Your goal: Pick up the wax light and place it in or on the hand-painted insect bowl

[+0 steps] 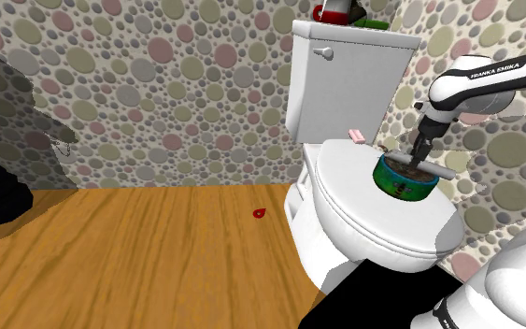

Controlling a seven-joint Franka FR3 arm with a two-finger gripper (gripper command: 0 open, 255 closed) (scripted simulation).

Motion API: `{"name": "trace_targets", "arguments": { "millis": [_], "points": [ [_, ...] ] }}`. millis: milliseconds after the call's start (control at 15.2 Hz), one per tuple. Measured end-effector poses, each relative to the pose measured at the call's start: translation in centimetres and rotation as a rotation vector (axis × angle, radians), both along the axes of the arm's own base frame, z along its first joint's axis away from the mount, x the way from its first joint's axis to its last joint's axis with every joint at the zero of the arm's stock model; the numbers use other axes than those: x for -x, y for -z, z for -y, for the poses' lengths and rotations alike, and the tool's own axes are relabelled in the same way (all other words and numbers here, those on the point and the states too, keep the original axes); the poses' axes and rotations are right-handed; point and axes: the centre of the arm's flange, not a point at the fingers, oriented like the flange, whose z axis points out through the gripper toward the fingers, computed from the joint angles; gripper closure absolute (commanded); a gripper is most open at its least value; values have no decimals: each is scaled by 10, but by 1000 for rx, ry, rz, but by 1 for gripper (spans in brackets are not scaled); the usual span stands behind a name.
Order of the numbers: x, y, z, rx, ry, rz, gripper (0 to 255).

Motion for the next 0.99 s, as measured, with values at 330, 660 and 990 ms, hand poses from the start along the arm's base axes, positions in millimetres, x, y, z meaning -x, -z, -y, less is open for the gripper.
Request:
{"name": "trace_targets", "arguments": {
  "millis": [330, 660, 990],
  "points": [
    [0, -6, 0, 0, 0, 0, 0],
    [2, -47, 1, 0, 0, 1, 0],
    [1, -50, 1, 0, 0, 0, 0]
  ]
}}
